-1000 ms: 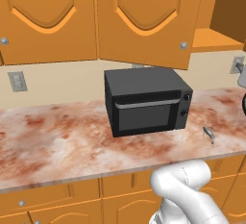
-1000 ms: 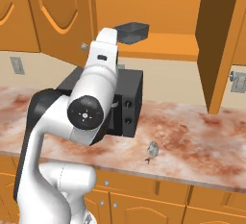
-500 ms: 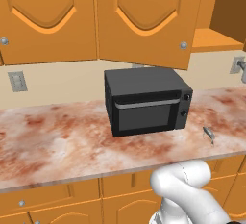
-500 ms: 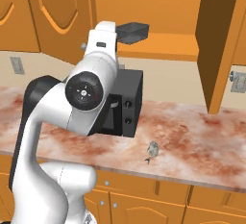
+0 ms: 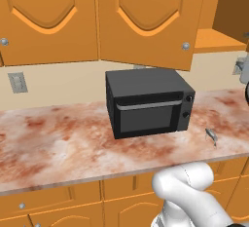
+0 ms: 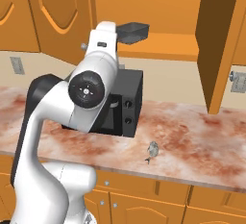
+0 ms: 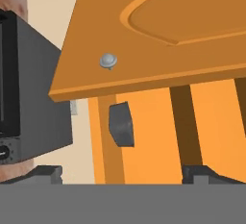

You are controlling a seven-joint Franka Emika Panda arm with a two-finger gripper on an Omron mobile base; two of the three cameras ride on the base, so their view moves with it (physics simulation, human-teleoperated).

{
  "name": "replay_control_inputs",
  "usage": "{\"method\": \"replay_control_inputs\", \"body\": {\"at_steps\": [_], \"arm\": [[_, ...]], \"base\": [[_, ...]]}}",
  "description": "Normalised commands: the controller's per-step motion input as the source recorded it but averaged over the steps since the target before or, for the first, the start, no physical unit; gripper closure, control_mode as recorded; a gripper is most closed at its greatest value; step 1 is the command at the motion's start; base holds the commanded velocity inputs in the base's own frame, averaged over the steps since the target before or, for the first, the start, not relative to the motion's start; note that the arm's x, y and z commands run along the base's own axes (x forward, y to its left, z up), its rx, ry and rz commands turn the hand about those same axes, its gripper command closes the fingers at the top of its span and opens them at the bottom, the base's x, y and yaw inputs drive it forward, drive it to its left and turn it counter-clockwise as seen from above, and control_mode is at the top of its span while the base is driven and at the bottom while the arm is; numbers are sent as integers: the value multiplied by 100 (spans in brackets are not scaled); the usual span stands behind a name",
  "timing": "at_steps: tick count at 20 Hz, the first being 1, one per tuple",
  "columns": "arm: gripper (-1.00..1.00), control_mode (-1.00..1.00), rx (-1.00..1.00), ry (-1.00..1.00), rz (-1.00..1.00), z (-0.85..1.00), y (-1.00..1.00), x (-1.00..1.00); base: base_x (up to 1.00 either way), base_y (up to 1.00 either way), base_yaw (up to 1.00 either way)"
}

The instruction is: Retrieve the tupperware from the cabinet, then place the raw meat into the tupperware to avoid contamination.

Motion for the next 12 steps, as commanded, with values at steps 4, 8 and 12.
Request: {"method": "replay_control_inputs", "body": {"at_steps": [4, 8, 12], "arm": [[-100, -100, 2, -4, 1, -9, 10, 18], [-100, -100, 1, -2, 3, -5, 5, 17], [-100, -100, 0, -1, 3, -1, 2, 14]], "base": [[0, 0, 0], [0, 0, 0], [0, 0, 0]]}}
